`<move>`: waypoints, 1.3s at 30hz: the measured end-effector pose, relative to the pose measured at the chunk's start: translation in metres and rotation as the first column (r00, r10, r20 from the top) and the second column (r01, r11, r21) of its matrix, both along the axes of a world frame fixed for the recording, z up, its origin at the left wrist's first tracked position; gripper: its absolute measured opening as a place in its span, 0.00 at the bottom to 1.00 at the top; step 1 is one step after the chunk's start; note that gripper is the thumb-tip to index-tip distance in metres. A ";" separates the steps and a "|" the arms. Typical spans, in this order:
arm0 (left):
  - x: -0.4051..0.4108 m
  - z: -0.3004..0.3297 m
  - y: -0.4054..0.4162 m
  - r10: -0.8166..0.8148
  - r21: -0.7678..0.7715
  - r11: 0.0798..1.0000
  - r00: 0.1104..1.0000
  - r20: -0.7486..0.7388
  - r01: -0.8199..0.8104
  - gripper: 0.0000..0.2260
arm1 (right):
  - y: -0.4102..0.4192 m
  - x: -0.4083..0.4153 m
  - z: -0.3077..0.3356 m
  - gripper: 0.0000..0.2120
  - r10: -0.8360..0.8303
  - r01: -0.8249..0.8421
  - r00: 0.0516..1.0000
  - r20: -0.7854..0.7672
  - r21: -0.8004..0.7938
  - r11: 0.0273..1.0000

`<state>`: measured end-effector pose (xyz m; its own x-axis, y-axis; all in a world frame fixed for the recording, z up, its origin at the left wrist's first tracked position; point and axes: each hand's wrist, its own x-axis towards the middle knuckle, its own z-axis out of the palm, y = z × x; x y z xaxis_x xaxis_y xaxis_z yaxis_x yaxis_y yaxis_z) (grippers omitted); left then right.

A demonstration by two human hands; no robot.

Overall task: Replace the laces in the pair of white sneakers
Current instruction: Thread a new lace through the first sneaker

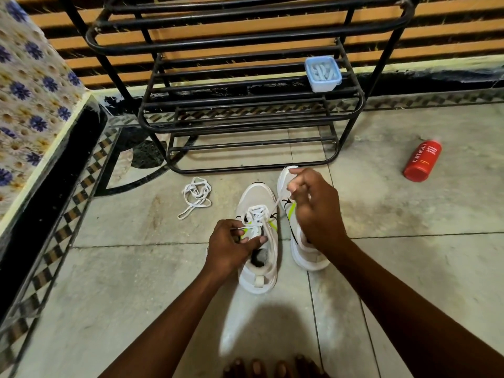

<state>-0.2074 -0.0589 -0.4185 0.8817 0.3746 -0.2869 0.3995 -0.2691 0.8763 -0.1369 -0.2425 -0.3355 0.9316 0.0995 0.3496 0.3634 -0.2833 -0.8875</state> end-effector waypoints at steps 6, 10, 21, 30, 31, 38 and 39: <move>0.001 -0.001 -0.001 0.016 0.009 1.000 1.000 -0.007 -0.016 0.26 | -0.010 0.004 -0.008 0.05 0.041 -0.053 0.997 -0.058 -0.232 0.971; 0.003 -0.003 -0.001 0.021 0.041 0.999 1.000 -0.014 -0.021 0.26 | -0.018 -0.007 -0.032 0.10 0.290 -0.080 0.952 0.100 -0.831 0.550; 0.004 0.001 -0.001 0.009 0.025 1.000 0.999 -0.037 -0.009 0.24 | -0.022 -0.001 0.036 0.12 0.311 -0.116 0.938 0.152 -0.710 0.694; 0.008 0.015 0.000 0.046 -0.112 0.992 0.996 -0.082 -0.055 0.29 | -0.025 0.001 0.032 0.09 0.242 -0.106 0.964 0.112 -0.671 0.734; 0.009 0.022 -0.002 0.060 -0.120 0.991 0.997 -0.053 -0.066 0.28 | -0.025 0.002 0.033 0.10 0.243 -0.098 0.961 0.131 -0.661 0.744; 0.031 0.082 -0.022 -0.318 -0.268 0.886 0.916 0.246 0.380 0.25 | -0.024 0.001 0.050 0.06 0.110 0.016 0.963 0.245 -0.460 0.888; 0.036 0.088 -0.024 -0.312 -0.319 0.866 0.915 0.257 0.385 0.24 | -0.024 0.001 0.051 0.06 0.072 0.035 0.970 0.234 -0.423 0.905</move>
